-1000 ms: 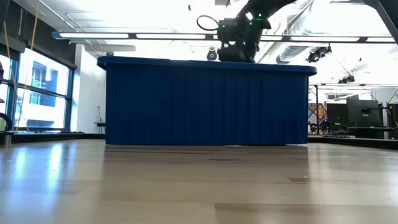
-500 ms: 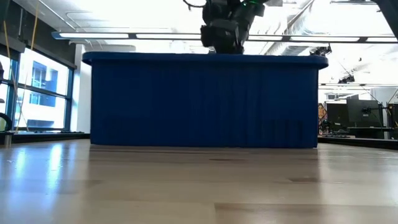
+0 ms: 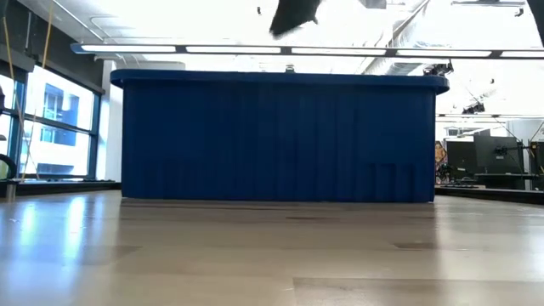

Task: Pick and place slides into bin
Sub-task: Return to Home Position

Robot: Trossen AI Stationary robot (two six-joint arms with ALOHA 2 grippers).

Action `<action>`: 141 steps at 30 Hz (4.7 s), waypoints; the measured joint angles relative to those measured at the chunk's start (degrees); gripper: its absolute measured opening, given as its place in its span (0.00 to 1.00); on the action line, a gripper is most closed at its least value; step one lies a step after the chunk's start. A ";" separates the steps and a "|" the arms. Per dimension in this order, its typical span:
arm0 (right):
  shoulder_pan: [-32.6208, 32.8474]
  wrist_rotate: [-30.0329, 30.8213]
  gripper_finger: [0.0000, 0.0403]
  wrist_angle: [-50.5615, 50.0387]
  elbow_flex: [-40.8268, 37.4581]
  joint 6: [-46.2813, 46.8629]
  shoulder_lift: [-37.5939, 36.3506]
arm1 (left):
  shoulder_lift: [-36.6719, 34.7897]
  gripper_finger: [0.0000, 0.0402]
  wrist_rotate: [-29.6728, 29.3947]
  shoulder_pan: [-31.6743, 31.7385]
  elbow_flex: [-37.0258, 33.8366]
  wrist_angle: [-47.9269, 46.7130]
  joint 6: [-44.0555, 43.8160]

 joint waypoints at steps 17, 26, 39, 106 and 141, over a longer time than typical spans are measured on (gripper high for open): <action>11.02 11.14 0.31 -17.30 -14.30 11.51 -26.03 | -27.66 0.28 16.25 -0.53 -12.76 0.11 -7.83; 12.28 7.11 0.31 -7.94 -35.87 15.64 -39.64 | -46.57 0.02 14.47 -0.53 -44.60 4.67 -19.72; 15.34 -14.41 0.31 30.88 -70.83 12.75 -64.34 | -67.11 0.15 16.56 -0.55 -70.88 17.34 -20.78; 15.40 -11.35 0.31 59.55 -117.27 15.59 -103.35 | -92.71 0.17 45.55 -0.53 -132.63 92.24 -14.17; 15.41 -11.57 0.31 59.33 -117.31 15.58 -103.31 | -92.38 0.17 46.80 -0.58 -133.17 89.54 -12.14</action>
